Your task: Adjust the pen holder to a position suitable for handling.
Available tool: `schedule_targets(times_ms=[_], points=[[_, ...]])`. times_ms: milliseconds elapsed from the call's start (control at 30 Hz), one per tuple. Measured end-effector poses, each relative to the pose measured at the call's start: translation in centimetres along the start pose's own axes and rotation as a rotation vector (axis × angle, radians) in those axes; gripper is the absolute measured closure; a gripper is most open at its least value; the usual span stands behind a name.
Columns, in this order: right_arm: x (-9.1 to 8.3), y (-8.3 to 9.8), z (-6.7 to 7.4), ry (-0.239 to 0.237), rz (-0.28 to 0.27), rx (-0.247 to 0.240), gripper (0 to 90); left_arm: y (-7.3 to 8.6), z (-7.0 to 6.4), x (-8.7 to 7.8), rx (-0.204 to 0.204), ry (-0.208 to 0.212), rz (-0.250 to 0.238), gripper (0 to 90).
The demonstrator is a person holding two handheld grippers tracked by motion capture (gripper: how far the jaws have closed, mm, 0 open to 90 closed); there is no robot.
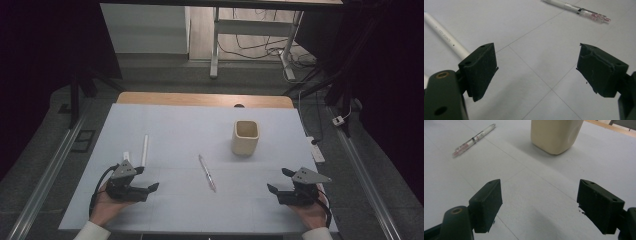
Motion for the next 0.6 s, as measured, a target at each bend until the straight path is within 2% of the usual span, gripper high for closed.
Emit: schedule_targets(times_ms=[200,600], points=[[0.12,0.03,0.23,0.002,0.005,-0.020,20.0,-0.03,-0.01,0.03,0.005,-0.003,-0.002,16.3],[0.31,-0.04,0.42,0.000,-0.006,-0.023,20.7,-0.01,-0.22,0.12,0.015,0.002,-0.007,16.7]])
Point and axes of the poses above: each handheld gripper's, and its own axes: x roughly forward along the jaws, y roughly out of its underside, z roughly to its left, the point moved 7 cm from there along x, roughly forward along the jaws, and after that the axes turned 6 degrees about z, right-handed, at the moved point
